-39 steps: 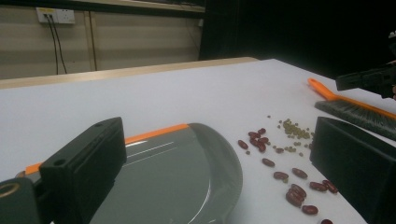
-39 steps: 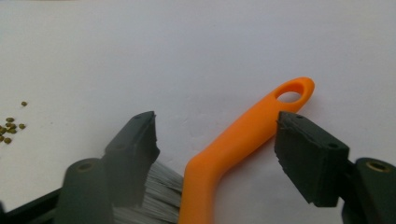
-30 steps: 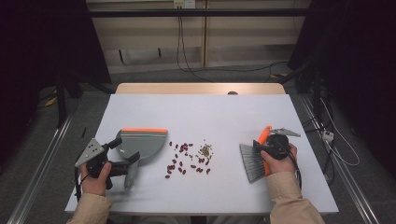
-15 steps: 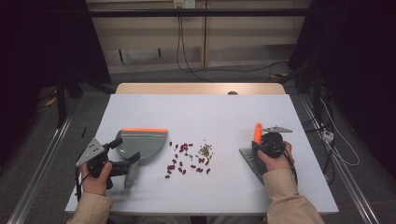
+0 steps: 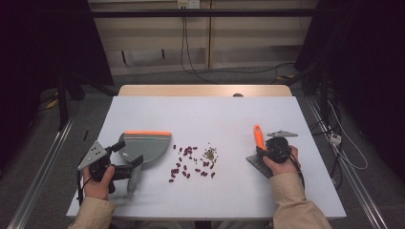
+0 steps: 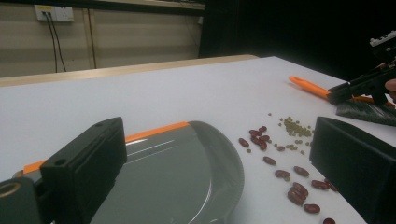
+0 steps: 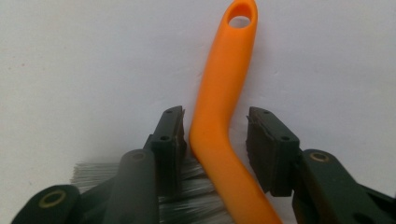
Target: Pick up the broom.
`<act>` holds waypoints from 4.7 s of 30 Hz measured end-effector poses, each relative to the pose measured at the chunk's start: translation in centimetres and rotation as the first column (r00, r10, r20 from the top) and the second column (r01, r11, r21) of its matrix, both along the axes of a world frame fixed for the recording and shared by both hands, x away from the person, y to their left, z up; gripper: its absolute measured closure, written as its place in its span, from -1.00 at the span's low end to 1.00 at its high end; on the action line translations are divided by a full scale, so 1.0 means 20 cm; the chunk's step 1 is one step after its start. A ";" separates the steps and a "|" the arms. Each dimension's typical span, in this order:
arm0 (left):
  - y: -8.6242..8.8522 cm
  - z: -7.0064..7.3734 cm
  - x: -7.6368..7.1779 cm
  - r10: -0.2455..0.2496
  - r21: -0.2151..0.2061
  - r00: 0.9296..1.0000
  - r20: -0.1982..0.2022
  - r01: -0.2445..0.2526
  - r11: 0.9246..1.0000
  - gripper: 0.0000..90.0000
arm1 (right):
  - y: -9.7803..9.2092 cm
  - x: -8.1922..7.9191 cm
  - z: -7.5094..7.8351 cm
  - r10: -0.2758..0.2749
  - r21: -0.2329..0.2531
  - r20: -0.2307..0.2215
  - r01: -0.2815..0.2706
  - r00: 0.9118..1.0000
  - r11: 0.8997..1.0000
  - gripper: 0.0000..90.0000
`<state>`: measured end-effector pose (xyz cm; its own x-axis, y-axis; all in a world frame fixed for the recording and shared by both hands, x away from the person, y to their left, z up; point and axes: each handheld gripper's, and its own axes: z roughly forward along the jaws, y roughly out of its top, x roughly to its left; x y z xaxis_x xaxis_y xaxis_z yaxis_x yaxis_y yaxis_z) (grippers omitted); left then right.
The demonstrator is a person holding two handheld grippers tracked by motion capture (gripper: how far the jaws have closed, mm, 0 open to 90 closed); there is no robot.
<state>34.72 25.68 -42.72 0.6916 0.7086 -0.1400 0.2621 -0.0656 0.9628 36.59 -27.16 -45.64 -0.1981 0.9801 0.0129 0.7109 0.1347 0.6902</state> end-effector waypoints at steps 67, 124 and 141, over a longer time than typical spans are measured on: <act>-0.04 0.02 0.00 -0.002 0.013 1.000 0.017 0.002 1.000 -0.91 | 0.02 0.07 0.02 0.085 0.096 -0.044 -0.080 0.995 0.992 0.32; -0.17 0.14 -0.01 -0.040 0.007 0.997 0.069 0.039 0.999 -0.91 | -0.01 -0.01 0.20 0.066 0.395 0.185 -0.136 0.981 0.908 0.57; -0.41 0.22 -0.01 -0.164 0.009 0.982 0.090 0.164 0.986 -0.92 | 0.00 -0.04 0.27 0.087 0.445 0.273 -0.206 0.958 0.872 0.58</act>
<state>34.56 17.57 -38.40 0.8083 0.5845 -0.0709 0.1600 -0.1021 0.9818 35.83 -27.16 -40.17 -0.3940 0.8309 0.3929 0.5158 -0.1539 0.8428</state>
